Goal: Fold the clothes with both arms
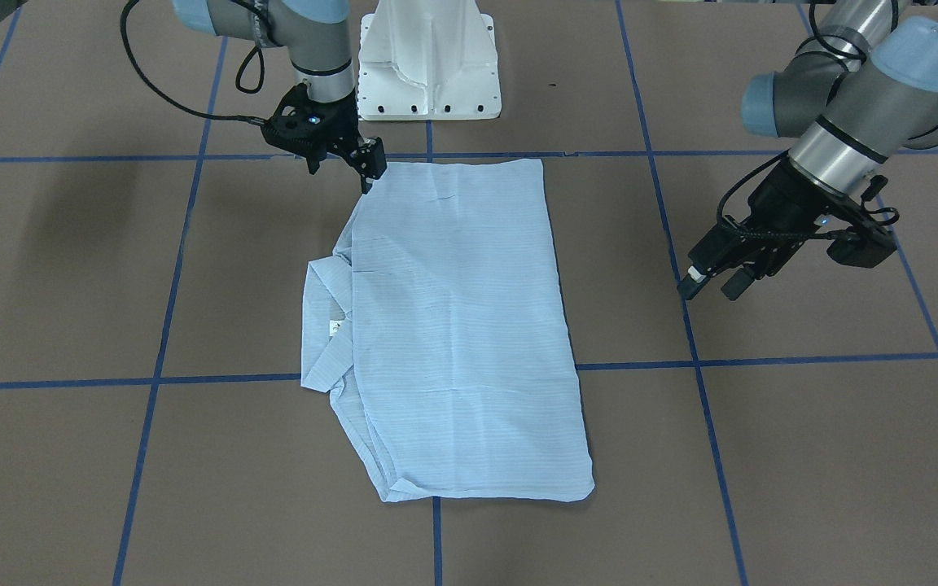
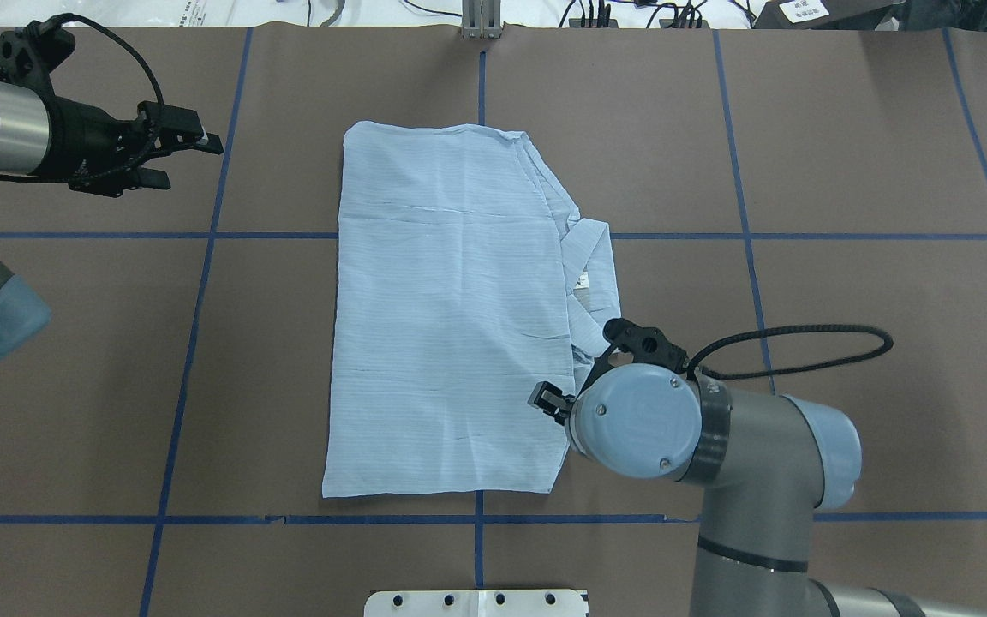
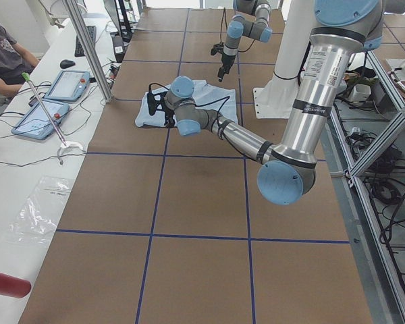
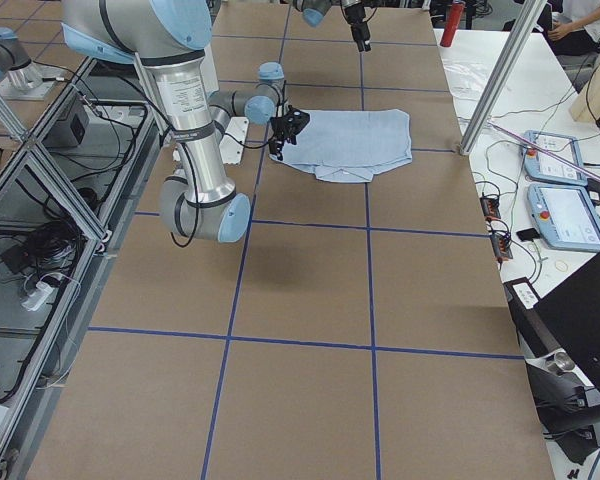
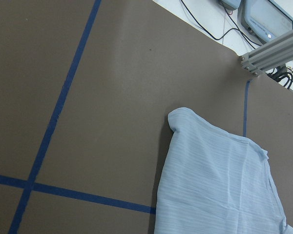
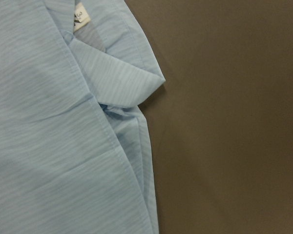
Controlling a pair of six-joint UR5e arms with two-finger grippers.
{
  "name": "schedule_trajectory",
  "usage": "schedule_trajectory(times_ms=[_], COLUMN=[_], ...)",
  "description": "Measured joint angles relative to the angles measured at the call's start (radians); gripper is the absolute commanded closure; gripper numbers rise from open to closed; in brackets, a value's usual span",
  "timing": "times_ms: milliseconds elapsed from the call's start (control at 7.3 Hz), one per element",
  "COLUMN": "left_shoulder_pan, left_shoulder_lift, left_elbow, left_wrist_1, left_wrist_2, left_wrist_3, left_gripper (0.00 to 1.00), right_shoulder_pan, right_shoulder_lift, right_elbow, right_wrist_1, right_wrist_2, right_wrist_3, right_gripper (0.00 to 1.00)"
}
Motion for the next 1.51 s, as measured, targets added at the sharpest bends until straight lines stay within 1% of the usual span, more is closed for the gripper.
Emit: schedule_trajectory(times_ms=[274, 411, 548, 822, 959, 1096, 1370, 1507], left_shoulder_pan=[0.000, 0.000, 0.000, 0.000, 0.000, 0.000, 0.000, 0.000], left_shoulder_lift=[0.000, 0.000, -0.001, -0.001, 0.000, 0.001, 0.002, 0.002], left_elbow=[0.000, 0.000, -0.001, -0.011, -0.017, -0.020, -0.029, -0.031], left_wrist_1=[0.000, 0.000, 0.000, 0.001, 0.001, 0.001, 0.002, 0.003], left_wrist_2=[0.001, 0.002, 0.003, 0.006, 0.006, 0.007, 0.007, 0.007], left_wrist_3=[0.021, 0.025, 0.026, 0.026, 0.026, 0.026, 0.025, 0.025], left_gripper=[0.00, 0.00, 0.00, 0.00, 0.00, 0.00, 0.00, 0.00], right_shoulder_pan=[-0.087, -0.105, -0.112, -0.115, -0.115, -0.115, -0.106, -0.103], right_shoulder_lift=[0.012, 0.018, 0.019, 0.021, 0.023, 0.024, 0.032, 0.035], right_elbow=[-0.012, -0.027, -0.060, -0.114, -0.131, -0.140, -0.147, -0.150], right_wrist_1=[0.026, 0.047, 0.093, 0.160, 0.170, 0.174, 0.174, 0.174], right_wrist_2=[-0.115, -0.141, -0.154, -0.163, -0.163, -0.163, -0.163, -0.163], right_wrist_3=[0.310, 0.444, 0.557, 0.638, 0.648, 0.652, 0.652, 0.650], right_gripper=[0.00, 0.01, 0.01, 0.04, 0.11, 0.21, 0.22, 0.31])
